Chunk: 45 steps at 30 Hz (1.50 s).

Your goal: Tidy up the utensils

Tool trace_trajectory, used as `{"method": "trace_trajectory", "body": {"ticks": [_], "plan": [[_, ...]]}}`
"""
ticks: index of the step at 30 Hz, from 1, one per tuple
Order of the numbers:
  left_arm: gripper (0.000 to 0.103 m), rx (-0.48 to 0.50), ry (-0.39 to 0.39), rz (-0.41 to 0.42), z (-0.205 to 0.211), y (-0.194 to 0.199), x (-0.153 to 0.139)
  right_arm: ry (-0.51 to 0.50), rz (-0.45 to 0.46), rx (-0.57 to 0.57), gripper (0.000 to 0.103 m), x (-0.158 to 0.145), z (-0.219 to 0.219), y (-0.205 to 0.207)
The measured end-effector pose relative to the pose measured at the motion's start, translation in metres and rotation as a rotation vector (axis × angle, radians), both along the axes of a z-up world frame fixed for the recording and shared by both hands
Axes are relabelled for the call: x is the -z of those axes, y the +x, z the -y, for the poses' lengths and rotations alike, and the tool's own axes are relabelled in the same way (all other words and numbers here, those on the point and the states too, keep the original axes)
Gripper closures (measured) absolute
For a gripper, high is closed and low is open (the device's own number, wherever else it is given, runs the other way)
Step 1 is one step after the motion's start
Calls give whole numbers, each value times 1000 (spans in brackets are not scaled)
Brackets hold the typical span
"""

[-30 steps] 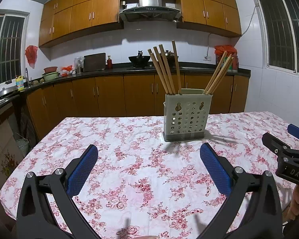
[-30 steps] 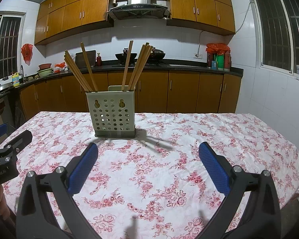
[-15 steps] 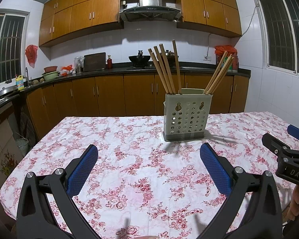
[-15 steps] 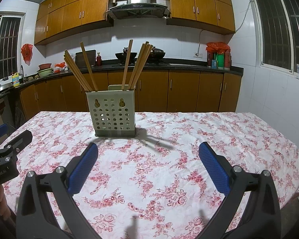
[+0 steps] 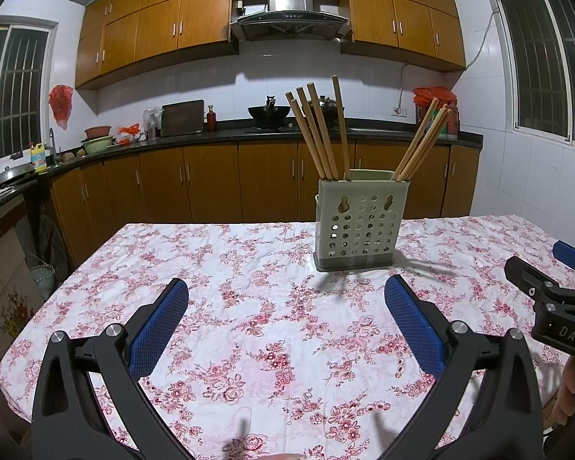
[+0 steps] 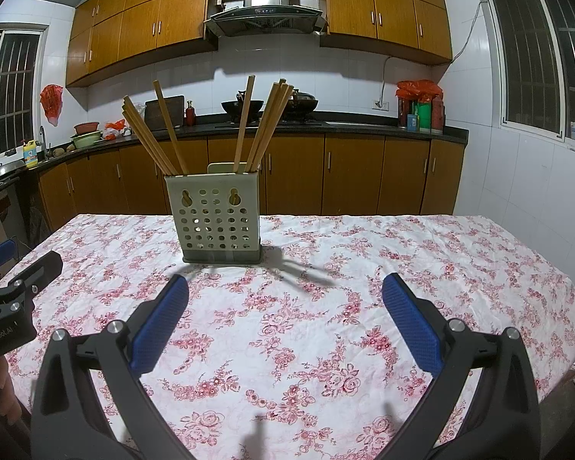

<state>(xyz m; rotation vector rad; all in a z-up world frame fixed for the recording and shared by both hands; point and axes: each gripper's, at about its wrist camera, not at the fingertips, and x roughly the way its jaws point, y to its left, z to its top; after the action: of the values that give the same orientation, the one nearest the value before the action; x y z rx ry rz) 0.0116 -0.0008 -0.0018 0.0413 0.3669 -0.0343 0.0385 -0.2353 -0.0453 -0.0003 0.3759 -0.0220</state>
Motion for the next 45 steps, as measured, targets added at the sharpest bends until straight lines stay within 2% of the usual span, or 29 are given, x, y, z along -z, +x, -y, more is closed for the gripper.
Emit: {"method": "trace_trajectory", "body": {"ticks": [45], "plan": [[2,-20,-13,-12,3,1,1,3,-1,2,4,-1,0,0]]}}
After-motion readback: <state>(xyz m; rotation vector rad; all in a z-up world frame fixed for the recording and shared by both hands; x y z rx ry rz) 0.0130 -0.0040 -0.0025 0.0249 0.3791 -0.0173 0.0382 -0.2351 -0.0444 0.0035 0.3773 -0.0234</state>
